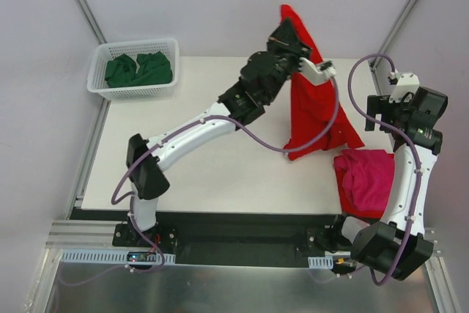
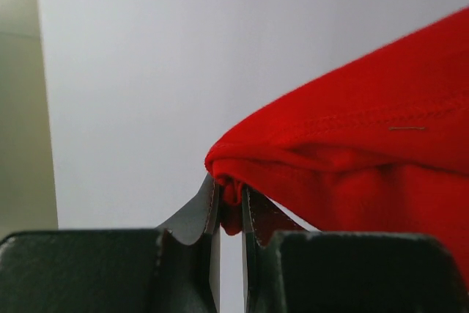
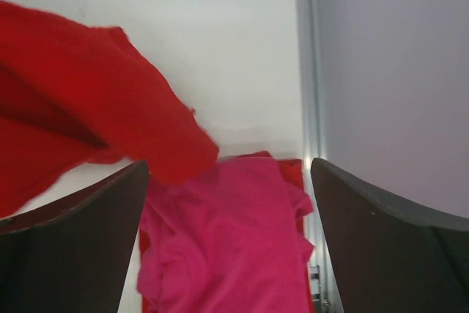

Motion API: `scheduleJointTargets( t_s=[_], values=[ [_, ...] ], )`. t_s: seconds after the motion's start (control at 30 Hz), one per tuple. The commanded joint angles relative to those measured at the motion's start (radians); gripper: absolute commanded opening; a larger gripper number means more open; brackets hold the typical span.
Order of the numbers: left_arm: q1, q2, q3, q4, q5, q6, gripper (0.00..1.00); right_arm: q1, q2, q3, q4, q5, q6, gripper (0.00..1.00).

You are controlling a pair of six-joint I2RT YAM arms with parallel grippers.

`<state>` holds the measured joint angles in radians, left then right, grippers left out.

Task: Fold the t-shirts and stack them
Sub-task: Flatten out the tshirt

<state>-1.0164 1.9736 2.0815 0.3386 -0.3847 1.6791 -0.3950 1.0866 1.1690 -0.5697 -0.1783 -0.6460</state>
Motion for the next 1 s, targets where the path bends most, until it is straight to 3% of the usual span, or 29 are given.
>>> scheduleJointTargets(
  t_s=[0.0,0.07,0.17,0.37,0.6,0.77,0.9,0.97],
  values=[
    [0.125,-0.203,-0.257,0.180,-0.146,0.083,0.00,-0.002,-0.010,0.052,-0.047,-0.208,0.057,0.96],
    [0.171,-0.268,-0.389,0.207,-0.161,0.097,0.00,-0.002,-0.016,0.043,-0.056,-0.245,0.062,0.96],
    [0.246,-0.321,-0.472,0.220,-0.186,0.111,0.00,0.002,-0.024,0.040,-0.074,-0.279,0.056,0.96],
    [0.297,-0.348,-0.430,0.293,-0.189,0.206,0.00,0.044,-0.022,0.032,-0.104,-0.313,0.037,0.96],
    [0.214,-0.329,-0.319,0.379,-0.131,0.301,0.00,0.074,0.002,0.021,-0.104,-0.299,0.051,0.96],
    [0.070,-0.343,-0.313,0.211,-0.102,0.040,0.00,0.074,0.009,-0.005,-0.064,-0.254,0.051,0.96],
    [0.027,-0.268,-0.377,0.342,-0.011,0.054,0.00,0.074,-0.040,-0.078,0.000,-0.153,0.059,0.96],
    [0.013,-0.199,-0.325,0.382,0.052,0.092,0.00,0.074,-0.100,-0.138,0.039,-0.112,0.040,0.96]
  ],
)
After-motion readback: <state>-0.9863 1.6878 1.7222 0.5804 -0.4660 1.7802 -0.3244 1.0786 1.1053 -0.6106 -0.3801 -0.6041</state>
